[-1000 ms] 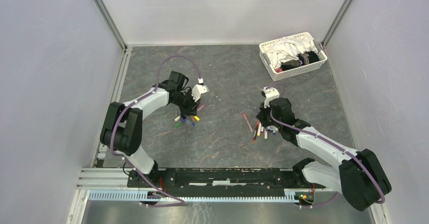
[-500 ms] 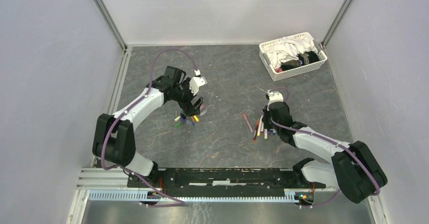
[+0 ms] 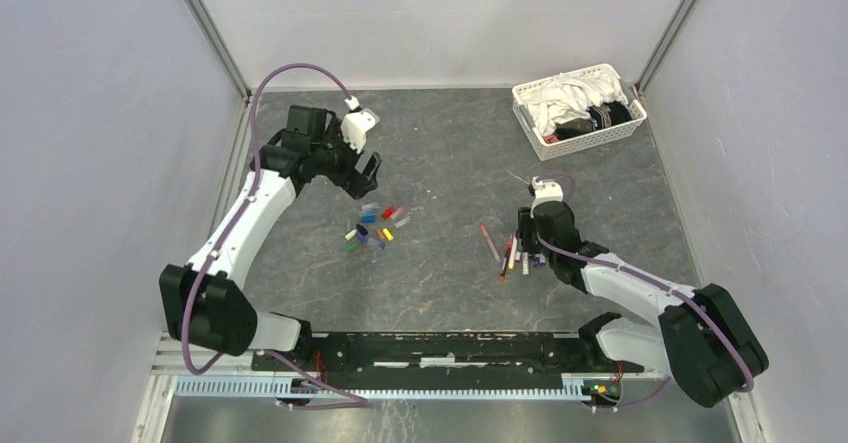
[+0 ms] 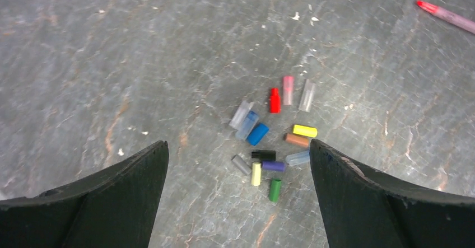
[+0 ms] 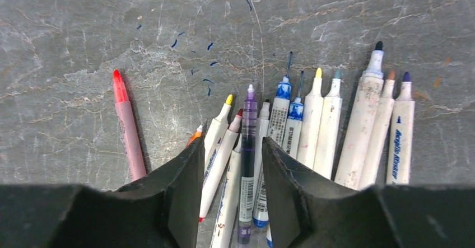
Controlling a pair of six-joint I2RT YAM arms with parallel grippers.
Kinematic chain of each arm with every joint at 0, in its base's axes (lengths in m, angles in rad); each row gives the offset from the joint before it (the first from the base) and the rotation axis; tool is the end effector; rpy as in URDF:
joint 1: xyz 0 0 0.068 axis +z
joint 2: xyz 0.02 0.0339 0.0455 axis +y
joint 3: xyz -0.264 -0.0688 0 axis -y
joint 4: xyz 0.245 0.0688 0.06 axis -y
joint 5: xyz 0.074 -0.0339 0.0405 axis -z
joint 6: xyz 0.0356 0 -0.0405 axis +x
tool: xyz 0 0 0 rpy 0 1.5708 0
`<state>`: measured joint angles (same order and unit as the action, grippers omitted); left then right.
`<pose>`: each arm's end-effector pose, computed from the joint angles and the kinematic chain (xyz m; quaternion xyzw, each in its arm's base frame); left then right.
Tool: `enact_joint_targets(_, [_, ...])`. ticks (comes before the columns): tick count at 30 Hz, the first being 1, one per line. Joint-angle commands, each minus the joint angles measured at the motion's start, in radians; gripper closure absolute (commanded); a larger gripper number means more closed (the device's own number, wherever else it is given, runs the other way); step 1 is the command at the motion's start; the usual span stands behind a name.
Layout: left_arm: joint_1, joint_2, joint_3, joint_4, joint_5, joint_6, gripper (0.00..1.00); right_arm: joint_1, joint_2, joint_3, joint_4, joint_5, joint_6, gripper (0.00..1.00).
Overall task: Open the pen caps
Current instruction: Place the pen cap at the center of the board, then reset both arms
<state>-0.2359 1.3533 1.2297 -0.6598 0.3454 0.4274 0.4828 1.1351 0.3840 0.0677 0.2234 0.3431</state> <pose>0.2789 -0.0794 0.3248 0.3585 0.8387 -0.1218 0.3913 0.1922 0.0919 0.1608 -0.0149 0.8987 0.0790 0.4311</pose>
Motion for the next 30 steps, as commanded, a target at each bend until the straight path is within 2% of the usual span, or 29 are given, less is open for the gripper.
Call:
enact_joint_targets(1, [0.031, -0.077, 0.007, 0.007, -0.081, -0.083, 0.00, -0.022, -0.093, 0.039, -0.049, 0.032, 0.005, 0.51])
enact_joint_targets(5, [0.072, -0.079, -0.040, 0.063, -0.087, -0.091, 0.00, -0.057, -0.154, 0.054, -0.108, 0.052, -0.001, 0.36])
enact_joint_targets(8, [0.131, -0.065, -0.089, 0.142, -0.089, -0.115, 0.00, -0.094, -0.191, 0.062, -0.141, 0.104, -0.017, 0.20])
enact_joint_targets(10, [0.175, -0.058, -0.136, 0.210, -0.097, -0.126, 0.00, -0.133, -0.222, 0.064, -0.156, 0.158, -0.030, 0.04])
enact_joint_targets(11, [0.188, -0.057, -0.166, 0.249, -0.098, -0.129, 0.00, -0.153, -0.236, 0.061, -0.157, 0.184, -0.036, 0.02])
enact_joint_targets(16, [0.291, -0.033, -0.333, 0.483, -0.097, -0.160, 0.00, -0.242, -0.263, 0.023, -0.102, 0.376, -0.055, 0.02])
enact_joint_targets(20, [0.339, 0.024, -0.480, 0.723, -0.050, -0.192, 0.00, -0.251, -0.304, -0.141, 0.198, 0.521, -0.170, 0.02])
enact_joint_targets(25, [0.360, 0.112, -0.562, 0.909, 0.002, -0.263, 0.00, -0.263, -0.278, -0.265, 0.451, 0.653, -0.261, 0.02])
enact_joint_targets(30, [0.362, 0.066, -0.715, 1.221, 0.034, -0.330, 0.00, -0.300, -0.175, -0.320, 0.653, 0.659, -0.286, 0.02])
